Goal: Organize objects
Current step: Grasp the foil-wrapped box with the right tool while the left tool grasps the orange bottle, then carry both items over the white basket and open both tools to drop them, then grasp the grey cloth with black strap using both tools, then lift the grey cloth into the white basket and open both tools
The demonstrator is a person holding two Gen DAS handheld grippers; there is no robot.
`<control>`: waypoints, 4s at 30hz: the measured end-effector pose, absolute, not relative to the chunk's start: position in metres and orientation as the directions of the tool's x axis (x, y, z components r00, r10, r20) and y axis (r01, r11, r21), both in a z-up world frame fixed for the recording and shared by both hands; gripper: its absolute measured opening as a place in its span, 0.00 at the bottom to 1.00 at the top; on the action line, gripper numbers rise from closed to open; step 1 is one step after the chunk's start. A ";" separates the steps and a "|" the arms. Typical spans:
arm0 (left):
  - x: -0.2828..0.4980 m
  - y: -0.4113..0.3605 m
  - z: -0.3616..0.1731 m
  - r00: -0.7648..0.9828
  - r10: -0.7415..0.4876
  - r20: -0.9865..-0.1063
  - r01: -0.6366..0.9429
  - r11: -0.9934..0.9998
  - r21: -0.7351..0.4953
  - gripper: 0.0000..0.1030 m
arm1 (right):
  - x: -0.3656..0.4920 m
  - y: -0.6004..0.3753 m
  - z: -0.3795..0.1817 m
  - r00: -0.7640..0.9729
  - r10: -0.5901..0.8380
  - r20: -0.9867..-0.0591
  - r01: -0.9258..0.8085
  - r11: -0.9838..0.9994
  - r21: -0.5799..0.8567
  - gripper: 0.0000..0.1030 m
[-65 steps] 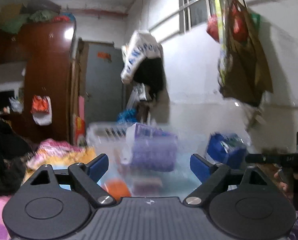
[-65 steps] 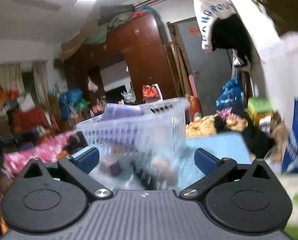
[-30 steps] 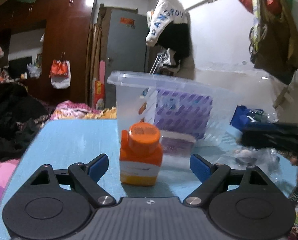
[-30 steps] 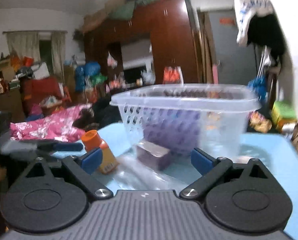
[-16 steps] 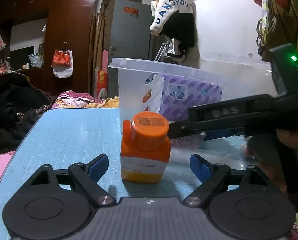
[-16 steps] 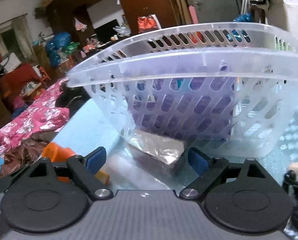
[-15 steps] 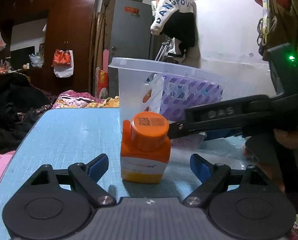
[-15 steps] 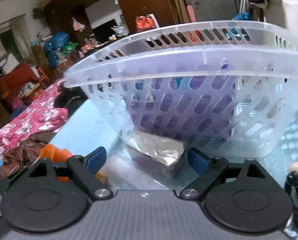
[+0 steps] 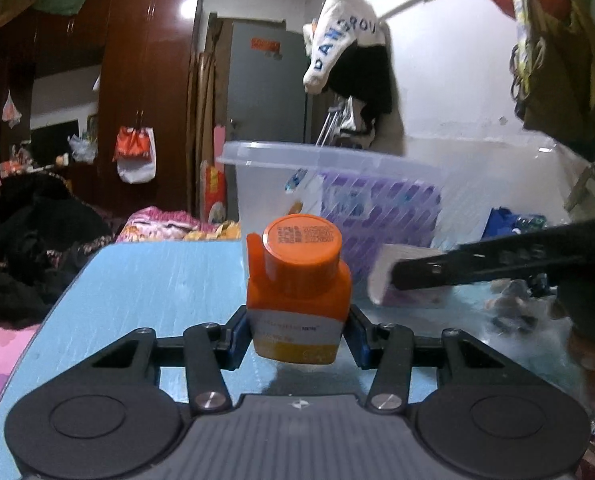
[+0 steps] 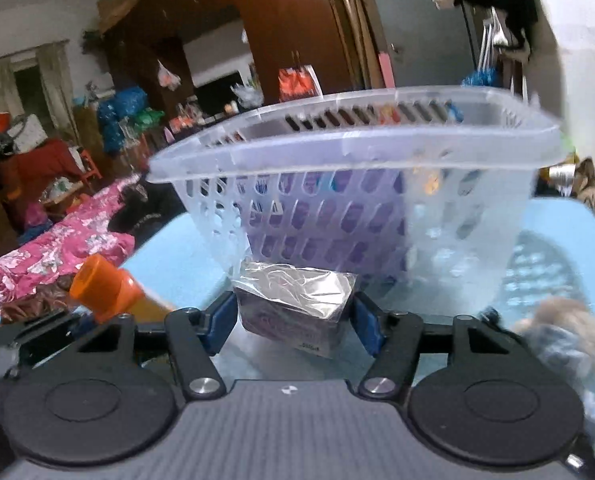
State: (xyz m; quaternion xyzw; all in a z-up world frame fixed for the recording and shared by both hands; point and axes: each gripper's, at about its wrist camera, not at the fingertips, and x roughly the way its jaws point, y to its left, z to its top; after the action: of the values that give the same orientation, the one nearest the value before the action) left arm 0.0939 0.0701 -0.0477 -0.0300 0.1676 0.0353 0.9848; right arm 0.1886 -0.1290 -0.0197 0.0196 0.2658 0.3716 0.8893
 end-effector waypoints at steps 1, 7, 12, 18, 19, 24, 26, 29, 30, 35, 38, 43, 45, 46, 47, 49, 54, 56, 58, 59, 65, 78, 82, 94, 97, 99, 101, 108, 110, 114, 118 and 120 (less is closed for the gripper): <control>0.092 0.068 -0.045 0.945 0.056 -0.322 -0.075 0.996 -0.048 0.51 | 0.183 -0.137 -0.016 0.589 0.677 -0.442 -0.658 0.719 0.225 0.63; 0.076 0.062 -0.004 0.969 0.015 -0.246 -0.031 0.998 -0.061 0.51 | 0.160 -0.163 0.024 0.622 0.716 -0.318 -0.704 0.689 0.175 0.63; 0.101 0.065 0.064 0.980 -0.010 -0.198 -0.002 0.998 -0.064 0.51 | 0.171 -0.169 0.077 0.691 0.694 -0.200 -0.690 0.716 0.101 0.63; 0.188 0.075 0.107 0.942 0.015 -0.337 -0.048 0.995 -0.088 0.51 | 0.248 -0.135 0.111 0.757 0.589 -0.284 -0.596 0.800 0.068 0.63; 0.204 0.077 0.106 0.927 0.026 -0.374 -0.064 0.994 -0.090 0.51 | 0.261 -0.132 0.108 0.751 0.581 -0.315 -0.588 0.805 0.082 0.63; 0.252 0.077 0.088 0.856 0.089 -0.510 -0.111 0.994 -0.013 0.51 | 0.296 -0.122 0.083 0.705 0.555 -0.442 -0.572 0.813 0.109 0.63; 0.257 0.079 0.083 0.847 0.110 -0.521 -0.126 0.992 0.004 0.51 | 0.299 -0.119 0.076 0.691 0.555 -0.463 -0.574 0.811 0.114 0.63; 0.260 0.080 0.079 0.839 0.127 -0.529 -0.138 0.990 0.019 0.52 | 0.302 -0.118 0.070 0.687 0.549 -0.476 -0.569 0.814 0.117 0.63; 0.260 0.082 0.076 0.837 0.144 -0.528 -0.148 0.988 0.036 0.52 | 0.300 -0.123 0.068 0.684 0.548 -0.482 -0.570 0.813 0.117 0.64; 0.255 0.079 0.080 0.863 0.171 -0.475 -0.157 0.985 0.070 0.86 | 0.291 -0.133 0.065 0.696 0.539 -0.474 -0.559 0.821 0.113 0.88; 0.243 0.077 0.087 0.889 0.162 -0.429 -0.154 0.987 0.052 0.87 | 0.287 -0.142 0.067 0.700 0.550 -0.455 -0.562 0.818 0.124 0.96; 0.187 0.067 0.080 0.933 0.105 -0.343 -0.104 0.994 0.021 0.88 | 0.257 -0.172 0.067 0.704 0.605 -0.372 -0.599 0.787 0.148 1.00; 0.158 0.063 0.062 0.939 0.019 -0.344 -0.027 0.999 -0.018 0.88 | 0.235 -0.194 0.055 0.689 0.639 -0.342 -0.628 0.762 0.160 1.00; 0.146 0.060 0.051 0.938 -0.017 -0.346 0.005 0.999 -0.034 0.88 | 0.222 -0.209 0.044 0.685 0.648 -0.333 -0.636 0.755 0.160 1.00; 0.137 0.057 0.042 0.936 -0.043 -0.349 0.030 0.999 -0.042 0.88 | 0.213 -0.220 0.036 0.692 0.644 -0.326 -0.632 0.759 0.159 1.00; 0.121 0.048 0.021 0.933 -0.088 -0.349 0.071 0.996 -0.059 0.88 | 0.191 -0.248 0.010 0.718 0.617 -0.322 -0.607 0.782 0.144 1.00; 0.128 0.016 0.005 0.917 -0.202 -0.345 0.193 0.979 -0.059 0.88 | 0.159 -0.303 -0.038 0.740 0.605 -0.296 -0.550 0.796 0.251 1.00; 0.141 0.003 0.005 0.905 -0.244 -0.350 0.236 0.970 -0.066 0.88 | 0.151 -0.307 -0.045 0.733 0.613 -0.295 -0.555 0.790 0.263 1.00; 0.155 -0.008 0.003 0.886 -0.298 -0.355 0.287 0.954 -0.085 0.88 | 0.145 -0.303 -0.046 0.734 0.615 -0.287 -0.568 0.788 0.238 0.98; 0.156 -0.015 0.000 0.880 -0.313 -0.358 0.304 0.949 -0.082 0.88 | 0.144 -0.300 -0.046 0.734 0.619 -0.280 -0.572 0.785 0.236 0.95; 0.183 -0.039 -0.011 0.841 -0.353 -0.411 0.350 0.933 -0.085 0.86 | 0.145 -0.279 -0.060 0.704 0.636 -0.316 -0.603 0.771 0.207 0.73; 0.211 -0.054 -0.035 0.753 -0.438 -0.491 0.430 0.892 -0.137 0.59 | 0.151 -0.277 -0.072 0.692 0.637 -0.340 -0.618 0.766 0.177 0.50; 0.205 -0.059 -0.034 0.744 -0.467 -0.477 0.458 0.877 -0.144 0.47 | 0.152 -0.276 -0.073 0.694 0.634 -0.341 -0.626 0.765 0.152 0.39; 0.181 -0.064 -0.019 0.775 -0.498 -0.389 0.497 0.861 -0.112 0.43 | 0.142 -0.278 -0.062 0.724 0.618 -0.306 -0.629 0.774 0.073 0.34; 0.177 -0.059 -0.014 0.782 -0.503 -0.368 0.497 0.860 -0.119 0.43 | 0.140 -0.276 -0.055 0.726 0.621 -0.296 -0.636 0.770 0.054 0.33; 0.171 -0.055 -0.006 0.793 -0.501 -0.347 0.494 0.862 -0.116 0.43 | 0.138 -0.273 -0.047 0.729 0.621 -0.288 -0.640 0.767 0.034 0.33; 0.165 -0.051 0.007 0.806 -0.497 -0.320 0.490 0.865 -0.108 0.43 | 0.135 -0.269 -0.034 0.730 0.627 -0.271 -0.650 0.760 0.008 0.33; 0.148 -0.026 0.095 0.884 -0.420 -0.208 0.423 0.906 -0.031 0.43 | 0.144 -0.242 0.053 0.709 0.674 -0.208 -0.702 0.703 -0.114 0.33; 0.154 -0.020 0.115 0.898 -0.394 -0.196 0.397 0.917 -0.024 0.43 | 0.154 -0.229 0.075 0.703 0.682 -0.203 -0.710 0.691 -0.137 0.33; 0.182 -0.006 0.136 0.917 -0.340 -0.209 0.342 0.939 -0.028 0.43 | 0.184 -0.200 0.099 0.702 0.672 -0.236 -0.711 0.681 -0.177 0.34; 0.220 0.010 0.130 0.917 -0.313 -0.249 0.309 0.950 -0.057 0.43 | 0.222 -0.171 0.095 0.695 0.651 -0.305 -0.714 0.677 -0.181 0.34; 0.240 0.019 0.119 0.913 -0.302 -0.275 0.293 0.953 -0.074 0.43 | 0.240 -0.159 0.088 0.689 0.638 -0.345 -0.715 0.676 -0.178 0.34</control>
State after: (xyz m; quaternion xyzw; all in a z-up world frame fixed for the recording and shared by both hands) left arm 0.2404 0.0192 0.1188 -0.0157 0.1432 -0.1523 0.9778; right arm 0.2401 -0.1587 0.0880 -0.1511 0.1281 0.3732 0.9063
